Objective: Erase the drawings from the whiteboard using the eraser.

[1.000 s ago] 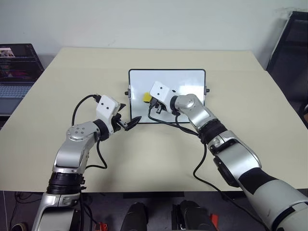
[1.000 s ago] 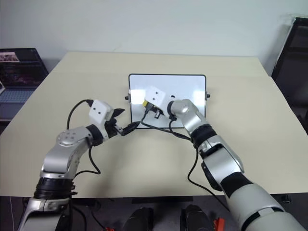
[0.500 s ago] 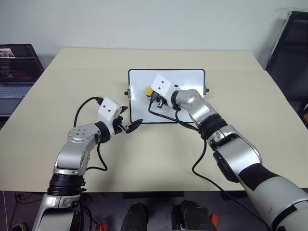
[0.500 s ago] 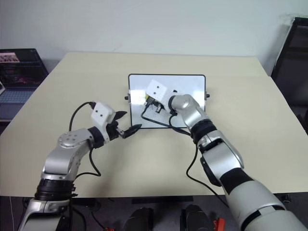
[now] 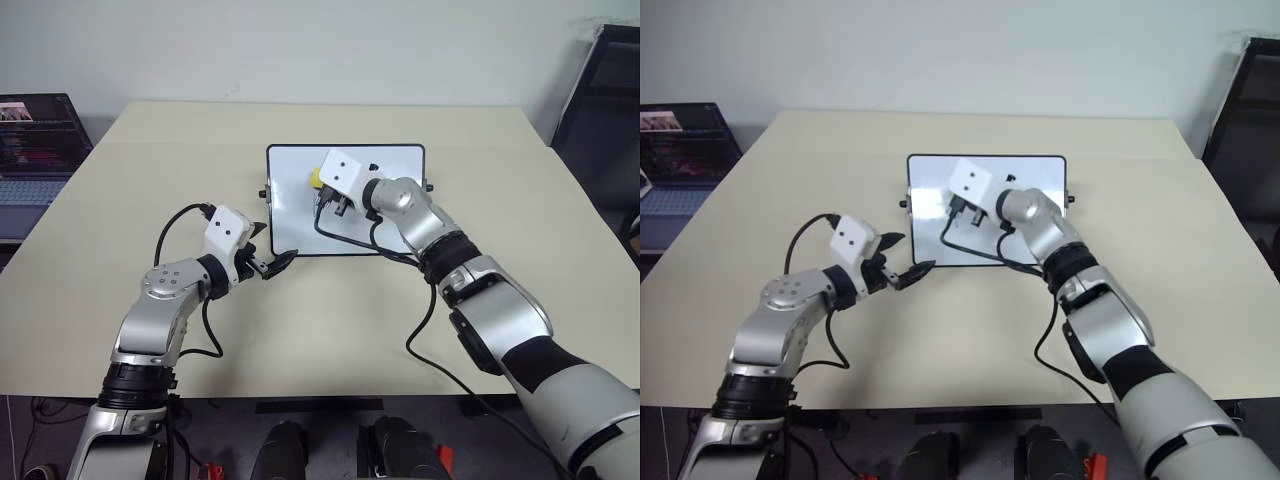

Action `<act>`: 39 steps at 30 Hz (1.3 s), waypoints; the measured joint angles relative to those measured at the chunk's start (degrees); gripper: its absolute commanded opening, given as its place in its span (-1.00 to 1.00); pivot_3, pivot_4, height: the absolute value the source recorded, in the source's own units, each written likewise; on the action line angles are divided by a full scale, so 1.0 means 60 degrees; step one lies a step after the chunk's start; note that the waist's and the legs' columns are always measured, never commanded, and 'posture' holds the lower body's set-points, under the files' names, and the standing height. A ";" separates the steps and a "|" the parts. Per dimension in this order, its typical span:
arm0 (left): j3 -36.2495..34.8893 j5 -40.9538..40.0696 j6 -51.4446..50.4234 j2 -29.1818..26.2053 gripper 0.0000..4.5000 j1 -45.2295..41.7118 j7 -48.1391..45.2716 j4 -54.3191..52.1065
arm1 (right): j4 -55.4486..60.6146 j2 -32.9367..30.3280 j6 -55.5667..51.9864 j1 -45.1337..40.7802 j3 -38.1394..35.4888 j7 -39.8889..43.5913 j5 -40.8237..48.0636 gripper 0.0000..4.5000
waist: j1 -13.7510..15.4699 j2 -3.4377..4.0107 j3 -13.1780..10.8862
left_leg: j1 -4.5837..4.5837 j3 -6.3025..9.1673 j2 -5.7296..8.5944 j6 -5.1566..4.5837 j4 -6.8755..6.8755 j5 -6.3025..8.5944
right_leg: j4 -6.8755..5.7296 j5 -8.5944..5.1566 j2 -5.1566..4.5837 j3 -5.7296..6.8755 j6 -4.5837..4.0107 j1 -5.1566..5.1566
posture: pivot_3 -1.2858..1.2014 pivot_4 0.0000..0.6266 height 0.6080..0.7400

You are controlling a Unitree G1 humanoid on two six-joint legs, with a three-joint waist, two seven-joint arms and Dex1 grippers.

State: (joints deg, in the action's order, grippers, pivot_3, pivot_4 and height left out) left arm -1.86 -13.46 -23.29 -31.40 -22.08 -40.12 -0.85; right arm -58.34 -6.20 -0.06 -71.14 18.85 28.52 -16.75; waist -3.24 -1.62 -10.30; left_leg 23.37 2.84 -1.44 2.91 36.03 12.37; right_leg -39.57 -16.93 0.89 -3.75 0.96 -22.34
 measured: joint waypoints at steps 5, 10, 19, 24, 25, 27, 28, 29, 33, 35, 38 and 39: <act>0.0009 0.0011 0.0004 0.0001 1.00 0.0000 -0.0039 0.0001 | 0.0193 0.0002 -0.0056 0.0253 0.0223 0.1087 -0.0016 -0.50 | -0.0008 0.0000 0.0000 | -0.0004 0.0000 -0.0003 0.0000 0.0001 0.0000 | -0.0003 0.0000 0.0001 0.0001 -0.0001 0.0003 | 0.03 -0.52 1.00; 0.0013 0.0016 0.0010 0.0001 1.00 -0.0001 -0.0084 0.0001 | 0.0563 -0.0022 -0.0034 0.0673 0.0606 0.1642 -0.0147 -0.50 | -0.0007 0.0001 0.0000 | -0.0030 -0.0012 -0.0001 0.0000 0.0005 -0.0001 | -0.0035 -0.0001 0.0001 0.0000 0.0000 0.0009 | 0.03 -0.52 1.00; 0.0042 0.0033 0.0013 0.0016 1.00 0.0000 -0.0076 0.0001 | 0.0196 -0.0043 0.0242 0.0369 0.0567 0.0414 -0.0383 -0.50 | -0.0003 0.0001 -0.0001 | -0.0045 -0.0023 0.0000 0.0000 0.0006 -0.0003 | -0.0054 -0.0003 0.0003 -0.0011 -0.0002 0.0012 | 0.03 -0.52 1.00; 0.0048 0.0045 0.0013 0.0024 1.00 0.0000 -0.0063 0.0001 | 0.0335 -0.0190 0.0141 0.0410 0.0660 0.1183 -0.0397 -0.50 | -0.0003 0.0000 0.0000 | -0.0049 -0.0022 -0.0001 0.0000 0.0005 -0.0003 | -0.0054 -0.0005 0.0003 -0.0009 -0.0004 0.0015 | 0.03 -0.52 1.00; 0.0048 0.0045 0.0013 0.0027 1.00 0.0000 -0.0060 0.0001 | 0.0410 -0.0248 0.0111 0.0449 0.0726 0.1445 -0.0397 -0.50 | -0.0002 0.0000 0.0000 | -0.0052 -0.0021 0.0000 0.0000 0.0005 -0.0003 | -0.0054 -0.0005 0.0003 -0.0009 -0.0004 0.0018 | 0.03 -0.52 1.00; 0.0048 0.0046 0.0013 0.0028 1.00 0.0000 -0.0050 0.0000 | 0.0577 -0.0304 0.0030 0.0561 0.0819 0.1847 -0.0398 -0.50 | -0.0005 0.0000 0.0000 | -0.0057 -0.0023 -0.0001 0.0000 0.0005 -0.0003 | -0.0055 -0.0005 0.0004 -0.0010 -0.0005 0.0022 | 0.03 -0.52 1.00; 0.0048 0.0045 0.0012 0.0028 1.00 0.0001 -0.0046 -0.0001 | 0.0677 -0.0301 -0.0015 0.0640 0.0830 0.1931 -0.0398 -0.50 | -0.0007 0.0000 0.0000 | -0.0058 -0.0023 -0.0002 0.0000 0.0005 -0.0003 | -0.0056 -0.0005 0.0004 -0.0011 -0.0005 0.0022 | 0.03 -0.52 1.00; 0.0049 0.0045 0.0012 0.0029 1.00 0.0001 -0.0043 -0.0001 | 0.0713 -0.0291 -0.0021 0.0676 0.0828 0.1866 -0.0399 -0.50 | -0.0007 0.0000 0.0000 | -0.0058 -0.0023 -0.0002 0.0000 0.0005 -0.0003 | -0.0057 -0.0005 0.0005 -0.0011 -0.0005 0.0022 | 0.03 -0.52 1.00; 0.0051 0.0045 0.0007 0.0029 1.00 0.0003 -0.0013 -0.0011 | 0.0496 -0.0108 0.0184 0.0616 0.0796 0.1025 -0.0413 -0.50 | -0.0007 0.0000 0.0000 | -0.0060 -0.0024 -0.0004 0.0000 0.0006 -0.0004 | -0.0060 -0.0005 0.0006 -0.0013 -0.0005 0.0020 | 0.03 -0.52 1.00; 0.0053 0.0045 0.0003 0.0029 1.00 0.0005 0.0004 -0.0047 | 0.0306 -0.0048 0.0316 0.0448 0.0793 0.0669 -0.0419 -0.50 | -0.0008 0.0001 -0.0001 | -0.0059 -0.0024 -0.0003 0.0000 0.0006 -0.0004 | -0.0059 -0.0005 0.0006 -0.0014 -0.0005 0.0019 | 0.03 -0.52 1.00; 0.0054 0.0045 -0.0001 0.0029 1.00 0.0005 0.0026 -0.0096 | 0.0100 -0.0002 0.0445 0.0287 0.0793 0.0362 -0.0457 -0.50 | -0.0008 0.0000 -0.0001 | -0.0058 -0.0028 -0.0002 0.0000 0.0002 -0.0003 | -0.0053 -0.0007 0.0006 -0.0017 -0.0008 0.0019 | 0.03 -0.52 1.00; 0.0054 0.0046 -0.0010 0.0028 1.00 0.0012 0.0049 -0.0104 | -0.0032 0.0074 0.0530 0.0236 0.0793 0.0249 -0.0467 -0.50 | -0.0008 0.0001 -0.0001 | -0.0057 -0.0030 -0.0003 0.0000 0.0000 -0.0002 | -0.0052 -0.0008 0.0006 -0.0019 -0.0009 0.0018 | 0.03 -0.52 1.00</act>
State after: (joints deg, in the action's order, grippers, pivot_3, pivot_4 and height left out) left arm -1.54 -13.18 -23.35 -31.23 -22.00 -39.82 -1.48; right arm -58.53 -5.75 3.11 -69.73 23.61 30.01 -19.55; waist -3.29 -1.62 -10.31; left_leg 23.03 2.66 -1.46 2.91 36.03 12.35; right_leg -39.88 -16.98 0.92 -3.86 0.91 -22.23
